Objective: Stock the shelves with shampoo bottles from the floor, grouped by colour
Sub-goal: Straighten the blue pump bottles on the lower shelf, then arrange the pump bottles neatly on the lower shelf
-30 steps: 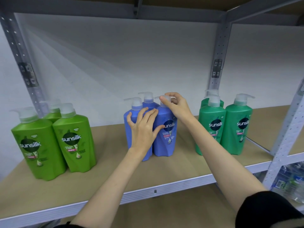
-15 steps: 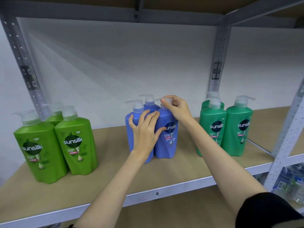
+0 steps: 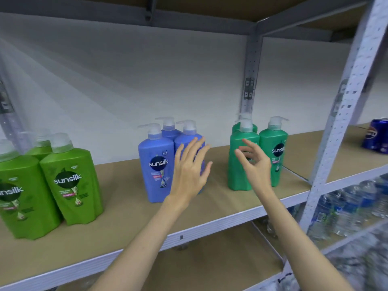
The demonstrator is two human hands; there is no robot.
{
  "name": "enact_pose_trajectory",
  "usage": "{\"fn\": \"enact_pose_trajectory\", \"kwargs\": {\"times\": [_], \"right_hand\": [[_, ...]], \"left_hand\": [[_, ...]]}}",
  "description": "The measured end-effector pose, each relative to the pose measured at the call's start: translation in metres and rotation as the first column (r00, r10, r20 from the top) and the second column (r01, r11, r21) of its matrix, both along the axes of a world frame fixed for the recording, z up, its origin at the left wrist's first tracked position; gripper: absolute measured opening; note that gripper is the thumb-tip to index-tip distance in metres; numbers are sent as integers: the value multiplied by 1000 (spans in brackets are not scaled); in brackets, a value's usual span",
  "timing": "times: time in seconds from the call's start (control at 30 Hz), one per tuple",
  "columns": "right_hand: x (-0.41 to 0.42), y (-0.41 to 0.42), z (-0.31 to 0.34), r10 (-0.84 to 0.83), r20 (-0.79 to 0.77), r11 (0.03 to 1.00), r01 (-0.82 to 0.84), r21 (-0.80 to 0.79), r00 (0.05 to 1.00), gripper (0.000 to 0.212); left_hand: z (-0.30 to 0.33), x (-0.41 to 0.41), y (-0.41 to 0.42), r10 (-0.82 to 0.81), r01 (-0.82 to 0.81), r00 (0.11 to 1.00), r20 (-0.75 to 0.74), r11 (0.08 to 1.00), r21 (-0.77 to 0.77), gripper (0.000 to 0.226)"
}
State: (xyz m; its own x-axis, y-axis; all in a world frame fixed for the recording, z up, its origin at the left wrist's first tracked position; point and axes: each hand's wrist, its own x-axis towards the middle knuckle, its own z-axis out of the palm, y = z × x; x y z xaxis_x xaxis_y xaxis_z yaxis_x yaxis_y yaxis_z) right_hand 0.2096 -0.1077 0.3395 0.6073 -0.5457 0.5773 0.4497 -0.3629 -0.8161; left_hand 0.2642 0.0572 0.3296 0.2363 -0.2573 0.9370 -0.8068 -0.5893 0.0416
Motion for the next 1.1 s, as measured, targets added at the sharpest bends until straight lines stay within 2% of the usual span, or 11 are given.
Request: {"fn": "enact_pose_trajectory", "kwargs": {"times": [0.07, 0.13, 0.23, 0.3, 0.43, 0.57, 0.73, 1.1], "right_hand": [[-11, -19, -15, -117, 16, 993, 117, 5, 993, 44], [-16, -38, -27, -217, 1, 976, 217, -23, 976, 57], [-16, -58, -42, -321, -17, 937, 315, -148, 947, 72], [-14, -67, -49, -353, -54, 916, 333, -223, 934, 80], [-7, -88, -58, -380, -188, 895, 308, -324, 906, 97], [-1, -102, -62, -331, -270, 903, 220, -369, 904, 110], [2, -112, -65, -315, -259, 895, 195, -402, 913, 110], [11, -129, -67, -222, -255, 924, 120, -362, 941, 113]], "left_hand": [[-4, -10, -21, -172, 169, 977, -128, 985, -40, 39], [-9, -17, -40, -264, 249, 915, -305, 964, -89, 45], [-20, -20, -66, -316, 276, 801, -509, 949, -156, 66], [-27, -18, -81, -310, 263, 747, -588, 950, -167, 85], [-35, -12, -101, -286, 250, 700, -654, 956, -151, 115], [-43, -4, -112, -292, 269, 653, -699, 952, -147, 122], [-50, 1, -120, -300, 267, 667, -681, 951, -157, 122], [-56, 14, -128, -315, 237, 691, -651, 949, -208, 117]]}}
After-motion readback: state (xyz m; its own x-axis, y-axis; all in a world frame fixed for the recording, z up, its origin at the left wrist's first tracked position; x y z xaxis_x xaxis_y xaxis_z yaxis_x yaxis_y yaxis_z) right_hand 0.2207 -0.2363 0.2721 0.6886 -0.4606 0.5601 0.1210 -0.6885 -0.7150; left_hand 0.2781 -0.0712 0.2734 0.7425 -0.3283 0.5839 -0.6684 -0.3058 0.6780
